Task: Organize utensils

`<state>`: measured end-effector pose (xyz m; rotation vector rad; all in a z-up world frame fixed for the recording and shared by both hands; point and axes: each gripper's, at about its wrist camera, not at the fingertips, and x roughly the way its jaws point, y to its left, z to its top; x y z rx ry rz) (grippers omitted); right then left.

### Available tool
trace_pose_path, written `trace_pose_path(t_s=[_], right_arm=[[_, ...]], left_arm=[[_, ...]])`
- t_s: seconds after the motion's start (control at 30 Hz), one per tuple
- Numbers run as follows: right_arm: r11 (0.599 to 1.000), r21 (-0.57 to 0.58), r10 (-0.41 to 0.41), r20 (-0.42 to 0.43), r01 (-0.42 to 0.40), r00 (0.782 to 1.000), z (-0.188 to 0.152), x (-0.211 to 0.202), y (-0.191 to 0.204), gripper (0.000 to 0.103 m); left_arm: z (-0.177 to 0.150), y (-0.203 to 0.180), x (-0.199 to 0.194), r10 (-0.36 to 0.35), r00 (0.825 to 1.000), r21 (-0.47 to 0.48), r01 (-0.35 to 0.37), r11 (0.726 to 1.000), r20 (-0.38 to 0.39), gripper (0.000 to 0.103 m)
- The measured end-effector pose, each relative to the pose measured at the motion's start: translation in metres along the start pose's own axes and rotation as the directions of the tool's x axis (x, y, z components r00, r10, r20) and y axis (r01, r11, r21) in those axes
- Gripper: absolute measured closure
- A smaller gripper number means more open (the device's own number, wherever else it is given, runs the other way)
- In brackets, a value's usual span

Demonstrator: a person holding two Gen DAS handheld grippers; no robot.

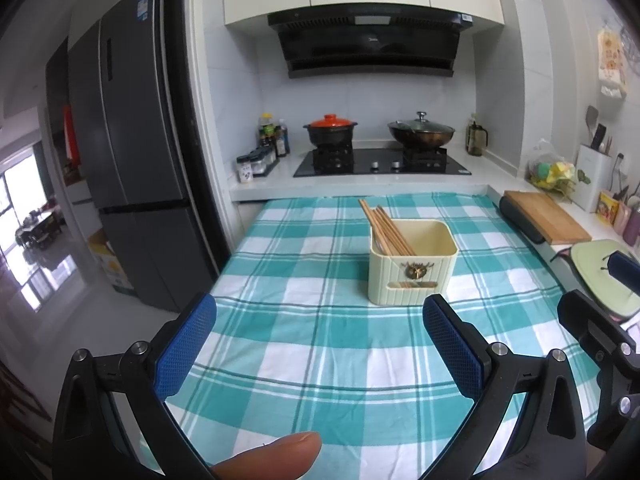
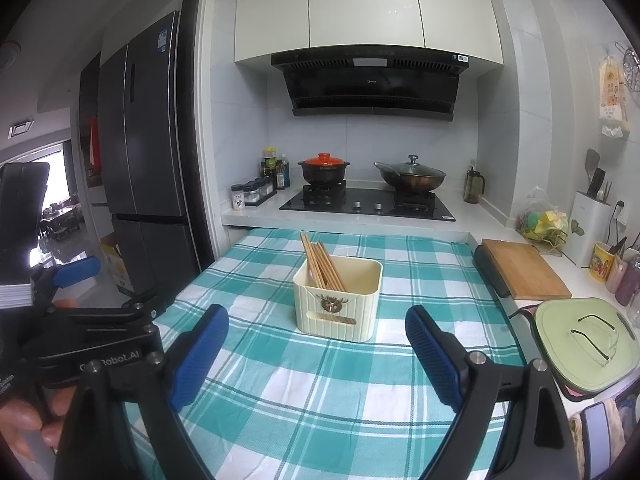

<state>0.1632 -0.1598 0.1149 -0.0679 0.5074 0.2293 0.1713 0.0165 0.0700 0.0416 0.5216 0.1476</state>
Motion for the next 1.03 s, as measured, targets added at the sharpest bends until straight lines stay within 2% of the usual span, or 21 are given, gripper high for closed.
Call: trace_pose_path(t_s=[0.8,0.93,1.03], right_arm=[[1.000,0.005,-0.005,-0.012,0.005,1.000,-0.0041,0.0011,-0.0024,0.011],[1.000,0.012,-0.012,-0.022,0.013,1.000,-0.0056,0.0035,-0.0031,0.011],[1.000,0.018,-0.015,-0.027,0.016,1.000,-0.0061,0.0050,-0.0042,0.011]], left_arm=[[-0.0015,-0.0028,0.0059,-0.018,1.000,0.008,0.018,1.000,-0.008,0.000],[-0.0036,-0.0009,0.0055,-0.012,1.000,-0.025,0.012,1.000,0.016,0.000],[-0.0041,-0.0034,0.0071,-0.010,1.000,-0.013,0.011,1.000,0.028,0.000]])
